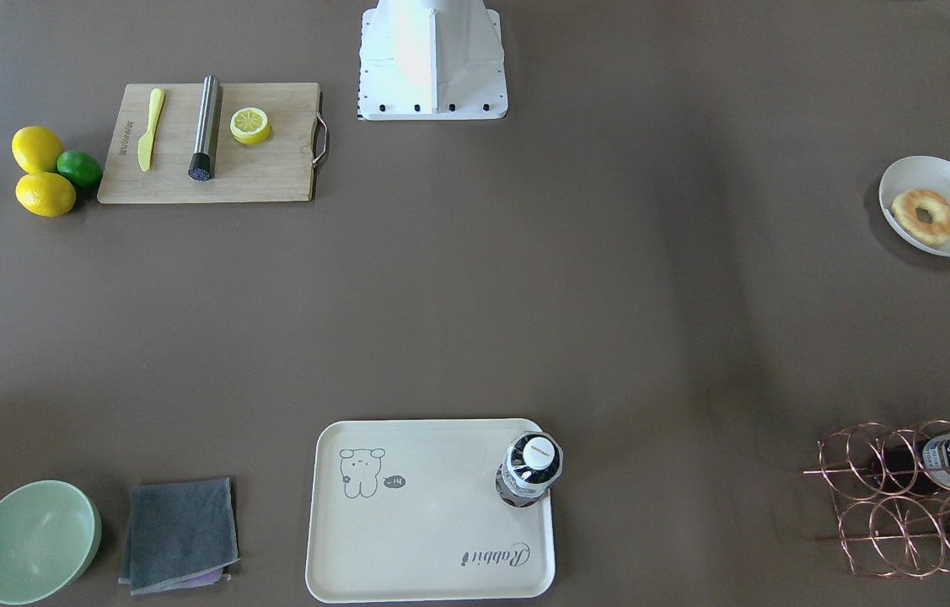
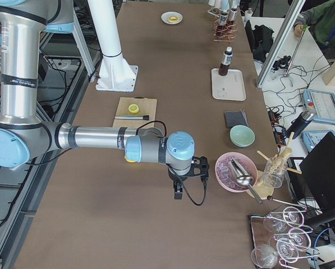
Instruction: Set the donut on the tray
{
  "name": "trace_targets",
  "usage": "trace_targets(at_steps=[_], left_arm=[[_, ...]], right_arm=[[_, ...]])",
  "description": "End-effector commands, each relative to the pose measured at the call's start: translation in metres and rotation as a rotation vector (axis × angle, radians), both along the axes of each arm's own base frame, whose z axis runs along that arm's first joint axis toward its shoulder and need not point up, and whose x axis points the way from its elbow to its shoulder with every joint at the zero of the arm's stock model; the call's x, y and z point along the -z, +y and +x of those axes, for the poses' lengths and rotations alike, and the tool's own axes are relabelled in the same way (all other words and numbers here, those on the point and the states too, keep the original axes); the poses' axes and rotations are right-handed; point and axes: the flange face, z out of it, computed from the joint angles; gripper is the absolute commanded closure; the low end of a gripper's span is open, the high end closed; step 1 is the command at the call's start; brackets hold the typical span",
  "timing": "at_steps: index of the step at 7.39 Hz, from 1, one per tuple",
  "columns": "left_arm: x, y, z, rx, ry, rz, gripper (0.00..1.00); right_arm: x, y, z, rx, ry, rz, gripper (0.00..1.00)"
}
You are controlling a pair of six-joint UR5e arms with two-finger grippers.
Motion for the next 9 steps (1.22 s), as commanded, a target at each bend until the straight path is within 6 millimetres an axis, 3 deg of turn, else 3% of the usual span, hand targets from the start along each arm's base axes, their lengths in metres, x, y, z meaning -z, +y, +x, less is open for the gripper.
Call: trace_targets(at_steps=[1, 3, 4, 5, 7, 9], left_arm=[[0.008, 0.003, 0.002, -0.008, 0.051, 0.082, 0.01], [0.012, 0.003, 0.007, 0.003, 0.108, 0.054, 0.03], [-0.006, 0.022, 0.008, -0.012, 0.112, 0.076, 0.01], [-0.040, 0.037, 0.011, -0.023, 0.102, 0.080, 0.01], [-0.134, 0.061, 0.019, -0.046, 0.096, 0.099, 0.02], [-0.189, 0.101, 0.031, -0.078, 0.096, 0.088, 0.02]], right_arm=[[0.009, -0.002, -0.005, 0.006, -0.069, 0.095, 0.00], [0.014, -0.004, -0.011, 0.014, -0.113, 0.109, 0.00], [0.014, -0.004, -0.012, 0.012, -0.107, 0.105, 0.00], [0.016, -0.005, -0.015, 0.007, -0.099, 0.096, 0.00], [0.027, -0.014, -0.045, -0.059, -0.092, 0.063, 0.00], [0.023, -0.016, -0.070, -0.077, -0.100, 0.075, 0.00]])
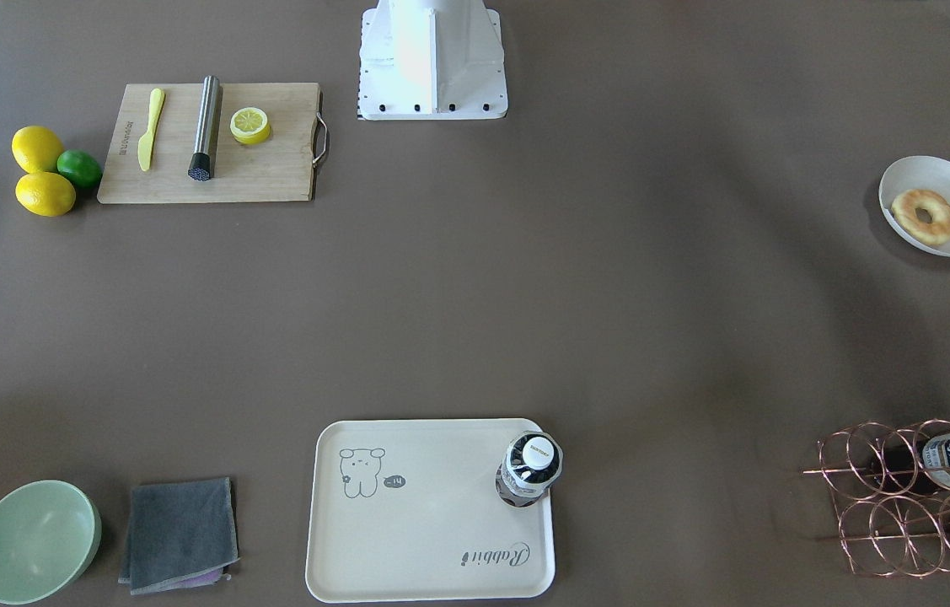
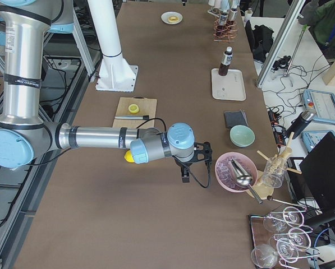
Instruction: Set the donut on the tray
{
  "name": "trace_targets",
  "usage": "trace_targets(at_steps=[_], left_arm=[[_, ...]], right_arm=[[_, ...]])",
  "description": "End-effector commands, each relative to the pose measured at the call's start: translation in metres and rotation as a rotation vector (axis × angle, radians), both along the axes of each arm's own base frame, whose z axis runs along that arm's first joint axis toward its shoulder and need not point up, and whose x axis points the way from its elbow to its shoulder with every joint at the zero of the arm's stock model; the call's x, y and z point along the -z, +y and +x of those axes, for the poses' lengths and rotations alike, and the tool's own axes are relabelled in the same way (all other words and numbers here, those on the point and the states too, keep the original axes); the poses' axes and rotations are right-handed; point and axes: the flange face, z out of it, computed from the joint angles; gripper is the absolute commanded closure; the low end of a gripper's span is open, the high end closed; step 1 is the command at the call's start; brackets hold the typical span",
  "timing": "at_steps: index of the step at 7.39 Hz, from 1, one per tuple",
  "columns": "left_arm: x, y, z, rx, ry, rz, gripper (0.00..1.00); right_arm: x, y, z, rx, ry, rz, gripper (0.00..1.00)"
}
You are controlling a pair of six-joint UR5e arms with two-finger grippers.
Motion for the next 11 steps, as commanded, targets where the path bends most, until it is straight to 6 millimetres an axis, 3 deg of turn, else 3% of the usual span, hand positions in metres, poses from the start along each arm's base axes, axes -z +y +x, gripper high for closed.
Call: trace_targets(at_steps=[1, 2, 3, 4, 6, 7, 9, 11], left_arm=[[-0.067, 0.060, 0.017, -0.050, -0.003, -0.021, 0.02], [-0.086, 0.072, 0.026, -0.080, -0.005, -0.040, 0.03], [-0.091, 0.077, 0.035, -0.107, -0.003, -0.046, 0.03], [-0.096, 0.085, 0.036, -0.116, -0.001, -0.059, 0.09], [-0.101, 0.093, 0.036, -0.119, 0.007, -0.067, 0.38], [-0.102, 0.095, 0.036, -0.120, 0.011, -0.072, 0.65], [-0.101, 0.096, 0.038, -0.129, 0.040, -0.077, 0.89], [-0.099, 0.092, 0.039, -0.129, 0.042, -0.071, 1.00]], right_arm=[[-0.003, -0.002, -0.022, -0.011, -0.010, 0.007, 0.00], [-0.003, -0.002, -0.022, -0.010, -0.010, 0.007, 0.00], [-0.003, -0.002, -0.022, -0.009, -0.010, 0.010, 0.00], [-0.006, 0.001, -0.022, -0.007, -0.009, 0.006, 0.00], [-0.005, 0.001, -0.022, -0.006, -0.009, 0.009, 0.00], [-0.005, 0.001, -0.022, -0.006, -0.009, 0.009, 0.00], [-0.006, 0.001, -0.022, -0.004, -0.008, 0.010, 0.00], [-0.006, 0.001, -0.021, -0.006, -0.008, 0.010, 0.00]])
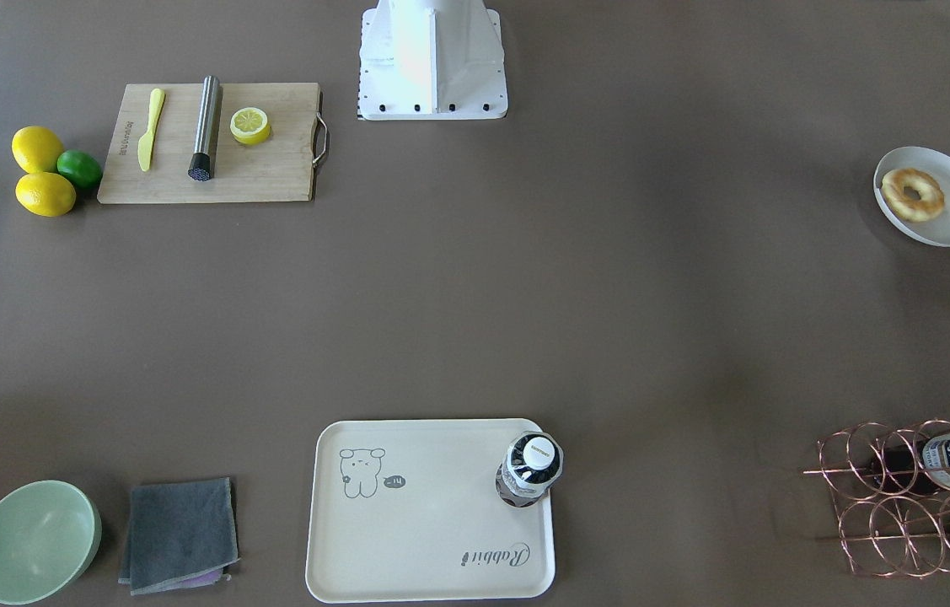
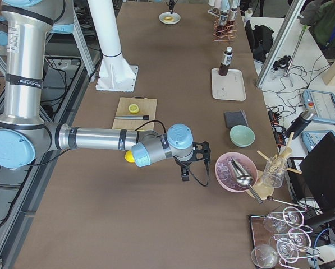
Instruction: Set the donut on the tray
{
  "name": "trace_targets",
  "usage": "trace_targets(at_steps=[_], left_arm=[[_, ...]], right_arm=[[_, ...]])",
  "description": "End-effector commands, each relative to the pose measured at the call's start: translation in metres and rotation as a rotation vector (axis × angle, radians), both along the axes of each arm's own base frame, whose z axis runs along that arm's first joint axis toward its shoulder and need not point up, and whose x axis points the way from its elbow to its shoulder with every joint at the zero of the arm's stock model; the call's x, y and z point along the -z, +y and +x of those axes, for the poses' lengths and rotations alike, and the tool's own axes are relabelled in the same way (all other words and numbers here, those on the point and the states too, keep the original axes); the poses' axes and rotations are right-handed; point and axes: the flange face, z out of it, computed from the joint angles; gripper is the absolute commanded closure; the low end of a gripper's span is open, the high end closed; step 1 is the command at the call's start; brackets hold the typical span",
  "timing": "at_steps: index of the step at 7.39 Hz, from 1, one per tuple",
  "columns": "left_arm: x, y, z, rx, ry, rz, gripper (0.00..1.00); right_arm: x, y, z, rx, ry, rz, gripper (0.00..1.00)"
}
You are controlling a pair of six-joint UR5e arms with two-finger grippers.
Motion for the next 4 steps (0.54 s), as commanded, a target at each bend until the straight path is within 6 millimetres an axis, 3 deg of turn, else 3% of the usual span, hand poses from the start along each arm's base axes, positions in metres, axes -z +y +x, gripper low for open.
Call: trace_targets(at_steps=[1, 2, 4], left_arm=[[0.009, -0.010, 0.002, 0.000, 0.014, 0.013, 1.00], [0.024, -0.022, 0.005, -0.004, 0.054, 0.030, 1.00], [0.094, -0.057, 0.012, 0.092, 0.112, -0.012, 1.00]], right_arm=[[0.000, 0.000, 0.001, -0.001, 0.000, -0.001, 0.00], [0.000, 0.000, 0.001, -0.001, 0.000, -0.002, 0.00], [0.000, 0.000, 0.001, -0.003, -0.003, -0.006, 0.00]])
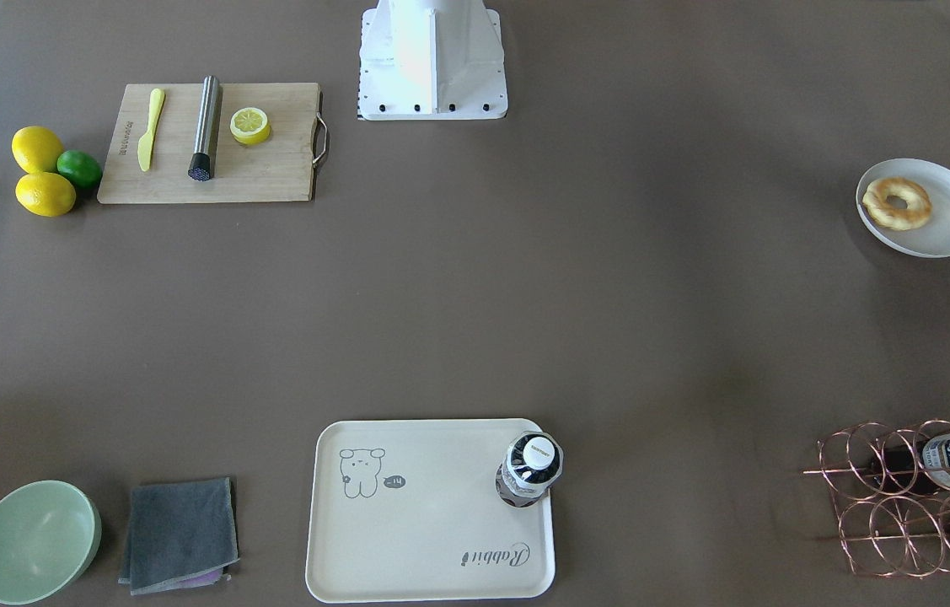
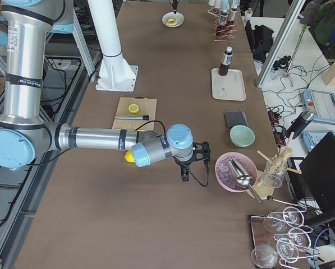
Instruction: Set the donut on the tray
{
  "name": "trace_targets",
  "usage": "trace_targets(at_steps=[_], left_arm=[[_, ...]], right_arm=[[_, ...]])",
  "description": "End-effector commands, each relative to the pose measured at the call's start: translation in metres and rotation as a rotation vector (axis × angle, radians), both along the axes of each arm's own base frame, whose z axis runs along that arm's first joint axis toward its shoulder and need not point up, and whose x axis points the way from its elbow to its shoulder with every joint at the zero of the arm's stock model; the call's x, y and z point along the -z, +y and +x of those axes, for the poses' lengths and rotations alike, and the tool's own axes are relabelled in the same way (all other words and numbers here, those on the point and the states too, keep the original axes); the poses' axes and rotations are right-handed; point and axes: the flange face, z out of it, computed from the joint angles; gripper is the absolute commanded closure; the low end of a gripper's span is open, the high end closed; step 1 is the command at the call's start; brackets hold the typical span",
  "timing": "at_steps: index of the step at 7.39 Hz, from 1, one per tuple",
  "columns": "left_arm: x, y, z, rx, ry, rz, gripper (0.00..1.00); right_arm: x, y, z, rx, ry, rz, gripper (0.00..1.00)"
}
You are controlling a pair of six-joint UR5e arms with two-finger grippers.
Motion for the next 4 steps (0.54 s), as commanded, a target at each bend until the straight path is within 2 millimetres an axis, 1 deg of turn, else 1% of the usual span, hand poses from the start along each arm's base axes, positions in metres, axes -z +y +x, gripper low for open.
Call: trace_targets(at_steps=[1, 2, 3, 4], left_arm=[[0.098, -0.043, 0.010, 0.126, 0.106, -0.067, 1.00], [0.136, -0.055, 0.027, 0.137, 0.130, -0.079, 1.00], [0.175, -0.067, 0.046, 0.147, 0.156, -0.097, 1.00], [0.220, -0.073, 0.072, 0.148, 0.191, -0.125, 1.00]], right_arm=[[-0.001, 0.000, -0.001, -0.004, -0.005, -0.010, 0.00], [0.002, -0.001, -0.001, -0.004, -0.008, -0.010, 0.00], [0.008, -0.006, -0.005, -0.017, -0.018, -0.020, 0.00], [0.018, -0.009, -0.018, -0.040, -0.031, -0.066, 0.00]])
